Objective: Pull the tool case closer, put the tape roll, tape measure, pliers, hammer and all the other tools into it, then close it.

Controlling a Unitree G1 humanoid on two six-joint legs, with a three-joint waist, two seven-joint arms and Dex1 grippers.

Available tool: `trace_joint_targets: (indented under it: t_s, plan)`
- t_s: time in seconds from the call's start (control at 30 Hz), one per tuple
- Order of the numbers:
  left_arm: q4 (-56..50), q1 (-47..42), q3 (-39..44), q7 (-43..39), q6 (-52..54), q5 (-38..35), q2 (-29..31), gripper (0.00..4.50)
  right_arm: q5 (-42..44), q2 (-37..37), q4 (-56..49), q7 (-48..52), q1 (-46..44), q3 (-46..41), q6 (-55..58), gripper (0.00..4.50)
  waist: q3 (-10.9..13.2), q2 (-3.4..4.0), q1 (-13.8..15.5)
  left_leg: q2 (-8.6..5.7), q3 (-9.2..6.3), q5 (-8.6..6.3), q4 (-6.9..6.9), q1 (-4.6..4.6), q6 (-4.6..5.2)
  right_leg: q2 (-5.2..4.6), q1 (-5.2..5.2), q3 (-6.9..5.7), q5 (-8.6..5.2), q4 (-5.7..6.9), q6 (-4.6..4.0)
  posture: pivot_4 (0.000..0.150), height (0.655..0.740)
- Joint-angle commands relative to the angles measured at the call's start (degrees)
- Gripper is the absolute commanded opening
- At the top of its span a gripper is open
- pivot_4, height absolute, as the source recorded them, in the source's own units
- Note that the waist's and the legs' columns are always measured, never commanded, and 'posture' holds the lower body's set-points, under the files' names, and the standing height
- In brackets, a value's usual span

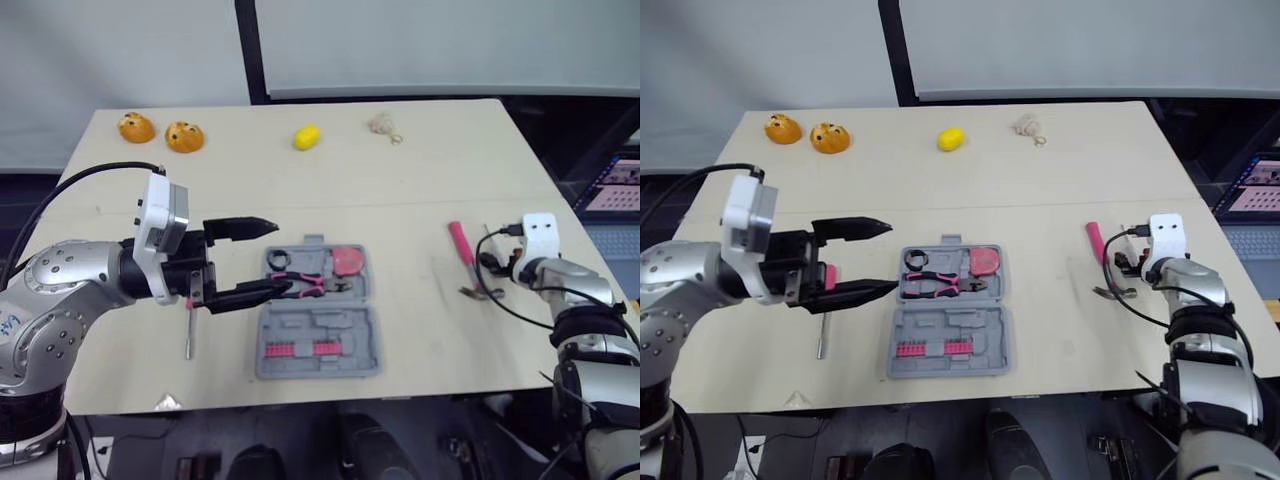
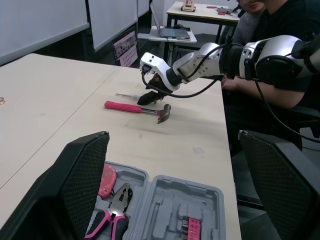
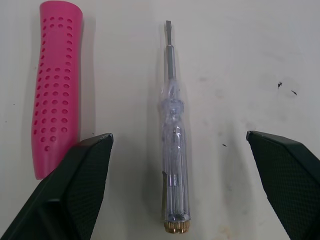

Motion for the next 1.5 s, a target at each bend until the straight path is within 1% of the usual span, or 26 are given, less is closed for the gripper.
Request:
trace_joint_targets:
  t_s: [0.03, 0.07, 0.17, 0.6, 0.7, 0.73, 0.77, 0.8, 0.83, 0.87, 0.93, 1.0, 1.07, 1.17, 1.2, 1.23, 1.27, 1.33, 1.4, 1.5]
  plan:
    - [-1.08, -0.28, 0.21, -0.43, -1.88, 0.66, 0.26, 4.50, -0.34, 0.12, 2.65, -1.12, -2.14, -0.83, -2.26, 3.40, 0.00, 0.00, -0.09, 0.00, 0.00, 0.00, 0.00, 0.00, 0.00, 0.00, 0.00, 0.00, 0.00, 0.00, 0.00, 0.150, 0.7400]
    - [-1.11, -0.21, 0.06, -0.52, -2.09, 0.80, 0.23, 4.50, 0.01, 0.40, 3.22, -0.06, -2.39, -0.98, -2.22, 2.93, 0.00, 0.00, -0.14, 0.00, 0.00, 0.00, 0.00, -0.01, -0.01, 0.00, -0.03, 0.01, 0.00, 0.02, 0.00, 0.150, 0.7400]
    - [-1.08, -0.21, -0.29, -0.74, -2.58, 0.94, 0.13, 4.50, 0.52, 0.85, 4.73, 1.68, -3.02, -1.33, -2.89, 2.93, 0.00, 0.00, -0.24, 0.00, 0.02, 0.01, 0.01, -0.06, -0.01, 0.00, -0.08, 0.02, 0.00, 0.05, 0.00, 0.150, 0.7400]
    - [0.74, -1.57, -2.13, -1.51, -5.13, 2.94, -0.53, 4.50, -0.09, 1.83, 10.52, -0.89, -5.68, -1.80, -7.95, 2.93, 0.00, 0.01, -1.28, 0.00, 0.01, 0.02, 0.09, -0.34, -0.01, 0.00, -0.33, 0.01, 0.00, 0.16, 0.00, 0.150, 0.7400]
    - [0.97, -1.83, -2.30, -1.39, -5.47, 3.20, -0.69, 4.50, 0.22, 2.27, 11.14, -1.30, -5.88, -2.31, -9.16, 2.13, 0.00, 0.01, -1.45, 0.00, 0.01, 0.02, 0.11, -0.34, -0.01, 0.00, -0.34, 0.02, 0.00, 0.18, 0.00, 0.150, 0.7400]
    - [0.99, -1.86, -2.30, -1.37, -5.56, 3.28, -0.72, 4.50, 0.34, 2.38, 11.23, -1.33, -5.92, -2.49, -9.58, 1.72, 0.00, 0.01, -1.44, 0.00, 0.01, 0.02, 0.11, -0.34, -0.01, 0.01, -0.34, 0.02, 0.00, 0.19, 0.00, 0.150, 0.7400]
    - [1.01, -1.87, -2.31, -1.36, -5.62, 3.34, -0.74, 4.50, 0.40, 2.42, 11.32, -1.33, -5.95, -2.60, -9.85, 1.18, 0.00, 0.01, -1.41, 0.00, 0.01, 0.03, 0.11, -0.34, -0.02, 0.01, -0.34, 0.02, 0.00, 0.20, 0.00, 0.150, 0.7400]
    - [0.94, -1.76, -2.27, -1.37, -5.68, 3.42, -0.70, 4.50, 0.64, 2.34, 11.06, -1.20, -5.93, -2.88, -10.34, 0.79, 0.00, 0.01, -1.41, 0.00, 0.00, 0.03, 0.11, -0.34, -0.02, 0.01, -0.35, 0.01, 0.00, 0.20, 0.00, 0.150, 0.7400]
    - [0.83, -1.53, -2.17, -1.40, -5.77, 3.54, -0.56, 4.50, 0.91, 2.06, 10.55, -0.92, -5.84, -3.17, -10.76, 0.28, 0.00, 0.01, -1.40, 0.00, 0.00, 0.03, 0.11, -0.34, -0.02, 0.00, -0.35, 0.01, 0.00, 0.20, 0.00, 0.150, 0.7400]
    - [0.76, -1.30, -2.04, -1.48, -5.82, 3.61, -0.38, 4.50, 1.12, 1.69, 9.85, -0.53, -5.68, -3.42, -11.12, 0.06, 0.00, 0.01, -1.39, 0.00, 0.00, 0.03, 0.12, -0.34, -0.02, 0.00, -0.35, 0.02, 0.00, 0.20, 0.00, 0.150, 0.7400]
    - [0.51, -0.67, -1.62, -1.64, -5.73, 3.55, 0.06, 4.50, 1.20, 0.64, 7.48, 0.69, -4.95, -3.53, -10.77, 0.07, 0.00, 0.01, -1.38, -0.01, 0.00, 0.03, 0.12, -0.36, -0.02, 0.00, -0.35, 0.02, 0.00, 0.20, 0.00, 0.150, 0.7400]
    - [0.04, 0.41, -1.30, -2.32, -5.66, 3.72, 0.99, 4.50, 2.15, -0.29, 1.28, 3.07, -2.90, -3.78, -7.23, 0.07, 0.02, 0.03, -1.35, 0.00, 0.00, 0.03, 0.12, -0.37, -0.02, 0.00, -0.37, 0.02, 0.00, 0.21, 0.00, 0.150, 0.7400]
    - [-0.55, 2.07, -1.28, -3.63, -6.18, 4.52, 2.25, 4.50, 4.18, -0.60, -9.71, 5.20, 1.44, -4.06, -0.42, 0.07, 0.03, 0.05, -1.24, 0.00, -0.03, 0.03, 0.11, -0.43, -0.02, 0.00, -0.42, 0.01, 0.00, 0.22, 0.00, 0.150, 0.7400]
    - [-1.76, 5.93, -1.69, -7.09, -8.15, 6.57, 4.61, 4.50, 9.83, -0.41, -34.69, 6.43, 12.60, -4.41, 15.48, 0.07, 0.02, 0.06, -1.01, 0.01, -0.08, 0.03, 0.09, -0.45, -0.03, 0.00, -0.44, 0.01, 0.00, 0.21, 0.00, 0.150, 0.7400]
    - [-2.17, 7.43, -1.65, -8.33, -8.81, 7.03, 5.34, 4.50, 11.86, 0.01, -43.90, 5.83, 17.06, -4.68, 20.73, 0.07, 0.02, 0.07, -0.94, 0.03, -0.23, 0.05, 0.05, -0.53, -0.05, 0.01, -0.46, -0.02, -0.01, 0.20, -0.01, 0.150, 0.7400]
    - [-2.43, 8.60, -1.59, -9.33, -9.44, 7.44, 5.89, 4.50, 13.38, 0.55, -50.89, 4.89, 20.40, -5.09, 24.88, 0.07, 0.02, 0.07, -0.93, 0.03, -0.26, 0.05, 0.05, -0.55, -0.07, 0.01, -0.50, -0.02, -0.01, 0.21, -0.01, 0.150, 0.7400]
    - [-2.45, 9.89, -1.79, -10.66, -10.57, 8.39, 6.60, 4.50, 15.10, 2.10, -58.62, 2.99, 24.05, -5.62, 29.75, 0.07, 0.02, 0.07, -0.93, 0.03, -0.31, 0.06, 0.06, -0.57, -0.09, 0.01, -0.50, -0.03, -0.01, 0.22, -0.01, 0.150, 0.7400]
    - [-2.03, 11.67, -2.55, -12.83, -12.85, 10.44, 7.52, 4.50, 17.20, 5.78, -70.21, -0.86, 29.37, -6.55, 37.13, 0.07, 0.02, 0.06, -1.01, 0.02, -0.33, 0.08, 0.07, -0.56, -0.12, 0.01, -0.49, -0.03, -0.01, 0.26, -0.01, 0.150, 0.7400]
    - [-1.62, 12.58, -3.47, -14.22, -14.58, 11.84, 7.73, 4.50, 17.76, 9.59, -77.47, -4.35, 32.73, -7.13, 41.99, 0.07, 0.01, 0.06, -0.95, -0.03, -0.34, 0.09, 0.09, -0.55, -0.13, 0.01, -0.49, 0.00, -0.01, 0.32, -0.01, 0.150, 0.7400]
    - [-0.90, 12.29, -5.56, -15.16, -16.71, 13.82, 6.85, 4.50, 18.02, 15.28, -84.54, -8.17, 36.85, -6.39, 46.76, 0.07, 0.01, 0.06, -0.87, -0.05, -0.34, 0.09, 0.09, -0.53, -0.14, 0.01, -0.48, 0.01, -0.01, 0.32, -0.01, 0.150, 0.7400]
